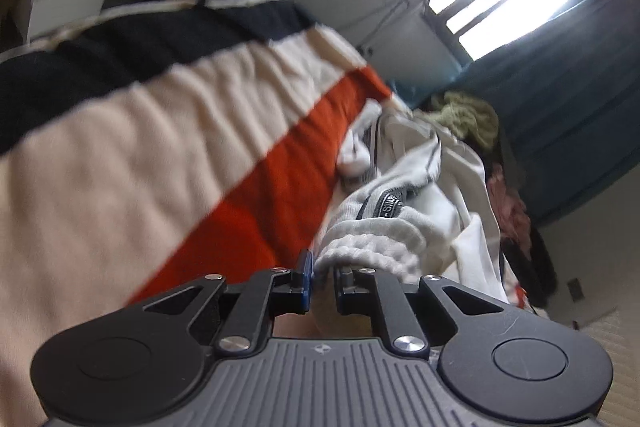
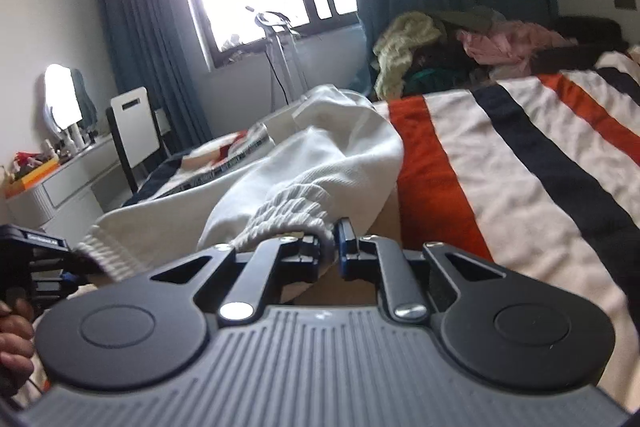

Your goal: Fold clothes

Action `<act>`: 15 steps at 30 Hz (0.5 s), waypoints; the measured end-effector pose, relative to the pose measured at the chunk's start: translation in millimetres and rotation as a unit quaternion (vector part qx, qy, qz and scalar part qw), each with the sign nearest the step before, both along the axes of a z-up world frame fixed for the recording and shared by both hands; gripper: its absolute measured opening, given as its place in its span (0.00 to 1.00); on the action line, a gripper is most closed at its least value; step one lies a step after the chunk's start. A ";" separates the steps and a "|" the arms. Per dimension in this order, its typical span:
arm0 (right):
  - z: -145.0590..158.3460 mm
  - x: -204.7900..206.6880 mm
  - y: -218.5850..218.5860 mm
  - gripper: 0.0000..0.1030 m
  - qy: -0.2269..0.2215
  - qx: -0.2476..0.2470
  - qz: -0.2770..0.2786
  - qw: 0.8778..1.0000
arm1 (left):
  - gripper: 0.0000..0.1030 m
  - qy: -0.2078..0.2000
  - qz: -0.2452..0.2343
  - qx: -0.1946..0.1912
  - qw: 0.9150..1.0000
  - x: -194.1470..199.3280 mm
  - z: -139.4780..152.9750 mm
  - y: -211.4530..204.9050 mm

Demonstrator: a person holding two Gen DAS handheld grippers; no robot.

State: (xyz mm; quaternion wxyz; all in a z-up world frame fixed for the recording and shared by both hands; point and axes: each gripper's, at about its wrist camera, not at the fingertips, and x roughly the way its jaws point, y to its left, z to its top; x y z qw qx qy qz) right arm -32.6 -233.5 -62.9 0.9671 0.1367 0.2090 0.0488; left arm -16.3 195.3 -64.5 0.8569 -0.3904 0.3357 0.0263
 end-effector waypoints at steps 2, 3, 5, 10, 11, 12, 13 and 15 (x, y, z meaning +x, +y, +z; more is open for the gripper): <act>-8.2 -7.4 -1.0 0.12 0.034 -0.003 -0.007 0.999 | 0.12 0.015 0.001 -0.007 1.000 -11.3 -2.7 -0.2; -13.5 -9.3 -0.9 0.12 0.055 -0.005 -0.011 0.998 | 0.13 0.019 0.000 -0.006 1.000 -16.7 -2.7 -0.6; -20.6 -10.7 -3.4 0.13 0.084 0.003 -0.018 0.996 | 0.23 0.021 -0.004 -0.001 1.000 -26.9 0.5 -1.7; -22.3 -13.7 -15.3 0.17 0.118 0.059 -0.019 0.991 | 0.62 0.008 -0.016 -0.008 1.000 -50.2 9.6 -0.9; -23.4 -15.8 -17.9 0.18 0.122 0.077 -0.020 0.989 | 0.66 0.002 -0.015 -0.016 1.000 -52.6 10.4 0.6; -25.0 -18.1 -21.1 0.21 0.127 0.094 -0.021 0.987 | 0.71 -0.003 -0.013 -0.025 1.000 -54.6 11.3 2.2; -26.4 -20.3 -25.0 0.26 0.134 0.111 -0.024 0.985 | 0.73 -0.008 -0.010 -0.032 0.999 -54.4 12.2 3.7; -27.5 -24.9 -32.1 0.57 0.134 0.142 -0.032 0.980 | 0.77 -0.018 -0.006 -0.042 0.999 -53.1 14.1 6.2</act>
